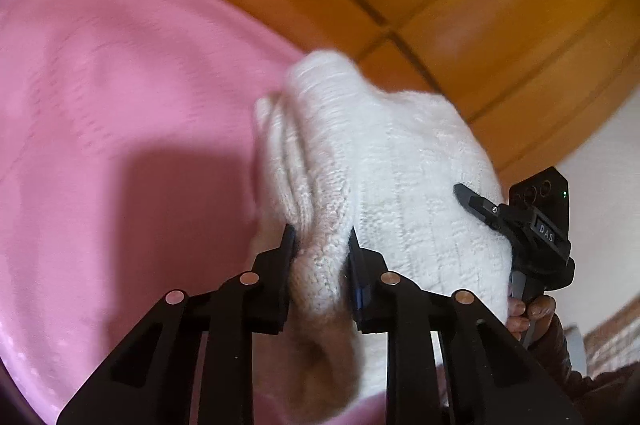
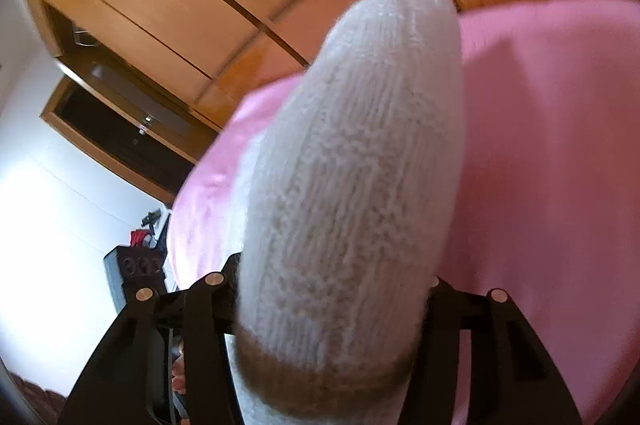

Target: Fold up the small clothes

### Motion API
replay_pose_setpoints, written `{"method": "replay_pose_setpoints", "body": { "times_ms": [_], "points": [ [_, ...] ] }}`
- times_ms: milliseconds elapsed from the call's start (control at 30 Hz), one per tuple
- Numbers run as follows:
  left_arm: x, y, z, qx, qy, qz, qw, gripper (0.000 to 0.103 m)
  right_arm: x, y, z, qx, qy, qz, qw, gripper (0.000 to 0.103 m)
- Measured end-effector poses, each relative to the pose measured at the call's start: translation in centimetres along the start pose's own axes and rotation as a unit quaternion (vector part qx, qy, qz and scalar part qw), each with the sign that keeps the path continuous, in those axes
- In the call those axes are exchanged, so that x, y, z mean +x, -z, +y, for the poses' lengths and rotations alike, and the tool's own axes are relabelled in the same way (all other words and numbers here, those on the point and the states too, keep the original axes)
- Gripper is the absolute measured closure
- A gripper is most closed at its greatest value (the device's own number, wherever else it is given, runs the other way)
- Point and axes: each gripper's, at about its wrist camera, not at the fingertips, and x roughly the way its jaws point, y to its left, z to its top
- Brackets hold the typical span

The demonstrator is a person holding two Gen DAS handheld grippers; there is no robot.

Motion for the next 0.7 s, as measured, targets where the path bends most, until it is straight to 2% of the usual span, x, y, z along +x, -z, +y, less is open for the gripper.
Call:
{"method": "replay_pose_setpoints", "body": {
  "times_ms": [167, 267, 367, 433, 467, 533, 567, 633, 667, 700],
  "points": [
    [4.7, -1.3, -6.7, 0.066, 0.043, 0.040, 0.9961, 0.081, -8.0, -0.6, -1.6, -0.003, 0.025, -0.075, 0.997, 0.054],
    [9.5, -2.5, -12.1, 0.117, 0.065, 0.068, 0.9887, 0.081, -13.3, -1.2, -4.7, 0.019, 0.060, -0.122, 0.991, 0.054],
    [15.0, -2.6, -17.9, 0.169, 0.082, 0.105, 0.9766, 0.081, -18.0, -1.1, -9.0, 0.051, 0.100, -0.153, 0.982, 0.054],
    [19.0, -1.9, -21.4, 0.199, 0.077, 0.134, 0.9678, 0.081, -20.1, -0.5, -12.1, 0.079, 0.136, -0.159, 0.975, 0.051],
    [20.8, -1.3, -22.6, 0.211, 0.070, 0.148, 0.9636, 0.081, -21.0, 0.2, -14.5, 0.100, 0.178, -0.155, 0.967, 0.048],
    [24.8, 0.5, -24.9, 0.250, 0.020, 0.176, 0.9518, 0.081, -21.6, 1.8, -17.9, 0.136, 0.226, -0.135, 0.955, 0.042],
    [26.0, 1.4, -25.5, 0.264, 0.002, 0.181, 0.9473, 0.081, -21.7, 2.6, -18.9, 0.153, 0.238, -0.129, 0.950, 0.033],
    [26.9, 2.2, -26.4, 0.274, -0.019, 0.166, 0.9470, 0.079, -22.7, 4.2, -20.2, 0.176, 0.249, -0.140, 0.942, 0.021],
    [26.8, 2.4, -26.6, 0.275, -0.023, 0.159, 0.9479, 0.079, -24.3, 5.0, -19.8, 0.169, 0.263, -0.163, 0.936, 0.015],
    [26.3, 2.5, -26.7, 0.280, -0.032, 0.148, 0.9480, 0.079, -25.0, 5.2, -19.1, 0.159, 0.282, -0.177, 0.930, 0.015]
  ]
}}
